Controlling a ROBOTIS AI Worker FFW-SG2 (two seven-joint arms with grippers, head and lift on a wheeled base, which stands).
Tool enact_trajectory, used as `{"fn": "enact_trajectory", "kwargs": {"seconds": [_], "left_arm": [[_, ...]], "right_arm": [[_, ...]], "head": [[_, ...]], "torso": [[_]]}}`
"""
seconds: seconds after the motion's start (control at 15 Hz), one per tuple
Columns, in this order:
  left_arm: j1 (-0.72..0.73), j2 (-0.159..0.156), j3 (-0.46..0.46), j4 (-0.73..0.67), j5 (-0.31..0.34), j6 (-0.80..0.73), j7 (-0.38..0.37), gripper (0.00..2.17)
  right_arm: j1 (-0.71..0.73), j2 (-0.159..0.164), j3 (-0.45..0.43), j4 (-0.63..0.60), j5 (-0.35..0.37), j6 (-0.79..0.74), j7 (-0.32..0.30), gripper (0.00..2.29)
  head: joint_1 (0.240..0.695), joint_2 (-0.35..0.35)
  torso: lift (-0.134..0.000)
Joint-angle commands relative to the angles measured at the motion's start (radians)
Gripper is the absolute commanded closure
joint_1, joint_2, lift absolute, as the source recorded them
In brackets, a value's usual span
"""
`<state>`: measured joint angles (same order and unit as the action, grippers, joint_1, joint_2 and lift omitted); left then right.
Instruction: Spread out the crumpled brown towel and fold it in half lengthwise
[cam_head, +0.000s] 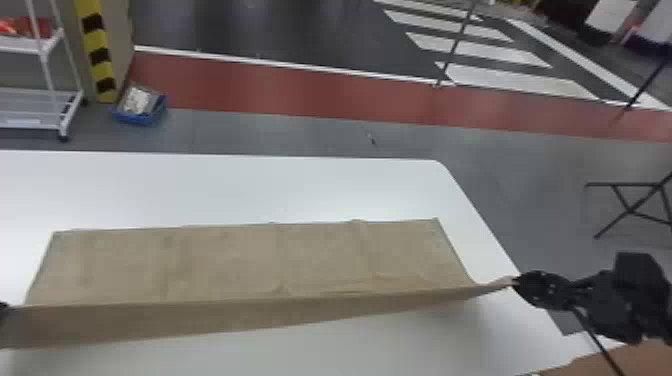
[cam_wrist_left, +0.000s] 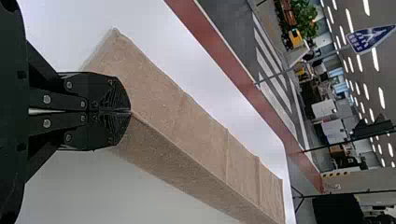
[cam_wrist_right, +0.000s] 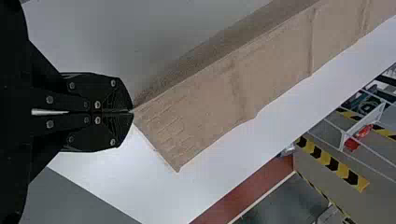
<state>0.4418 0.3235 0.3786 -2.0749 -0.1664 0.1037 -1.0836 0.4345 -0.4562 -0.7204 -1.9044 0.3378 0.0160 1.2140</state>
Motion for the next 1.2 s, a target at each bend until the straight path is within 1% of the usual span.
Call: {"fn": "enact_trajectory", "kwargs": {"seconds": [0.0,0.13,0.2,0.33,0.47,0.6,0.67,0.93,1.07,1.13], "left_arm": [[-0.061,0.0,-0.035,0.03,-0.036,0.015,-0.001,1.36],[-0.127,0.0,-0.067,0.075,-0.062,0.037,-0.004,1.36],[-0.164,0.002,-0.086,0.104,-0.081,0.055,-0.01,1.36],[-0.23,0.008,-0.124,0.167,-0.117,0.055,-0.022,1.36],[-0.301,0.014,-0.159,0.23,-0.139,0.055,-0.032,1.36],[-0.377,0.017,-0.188,0.3,-0.163,0.055,-0.036,1.36],[-0.407,0.02,-0.199,0.328,-0.174,0.055,-0.039,1.36],[-0.494,0.023,-0.216,0.438,-0.2,0.037,-0.036,1.36],[-0.525,0.022,-0.23,0.493,-0.229,-0.006,-0.022,1.36],[-0.546,0.022,-0.236,0.53,-0.236,-0.018,-0.019,1.36]], "right_arm": [[-0.083,-0.007,0.033,0.011,0.018,0.1,0.022,2.25],[-0.161,-0.01,0.076,0.021,0.056,0.195,0.044,2.25],[-0.197,-0.009,0.107,0.028,0.084,0.22,0.061,2.25],[-0.252,-0.007,0.16,0.044,0.142,0.247,0.065,2.25],[-0.326,-0.009,0.214,0.093,0.204,0.296,0.071,2.25],[-0.407,-0.009,0.279,0.159,0.259,0.324,0.091,2.25],[-0.434,-0.009,0.295,0.185,0.28,0.339,0.091,2.25],[-0.54,-0.009,0.341,0.303,0.326,0.336,0.082,2.25],[-0.589,-0.004,0.372,0.347,0.337,0.336,0.078,2.25],[-0.62,0.004,0.389,0.375,0.352,0.336,0.076,2.25]], "head": [[0.695,-0.314],[0.695,-0.31],[0.695,-0.306],[0.695,-0.287],[0.695,-0.273],[0.695,-0.261],[0.695,-0.254],[0.695,-0.232],[0.695,-0.223],[0.695,-0.217]], "torso": [[-0.124],[-0.124],[-0.124],[-0.124],[-0.124],[-0.124],[-0.124],[-0.124],[-0.124],[-0.124]]}}
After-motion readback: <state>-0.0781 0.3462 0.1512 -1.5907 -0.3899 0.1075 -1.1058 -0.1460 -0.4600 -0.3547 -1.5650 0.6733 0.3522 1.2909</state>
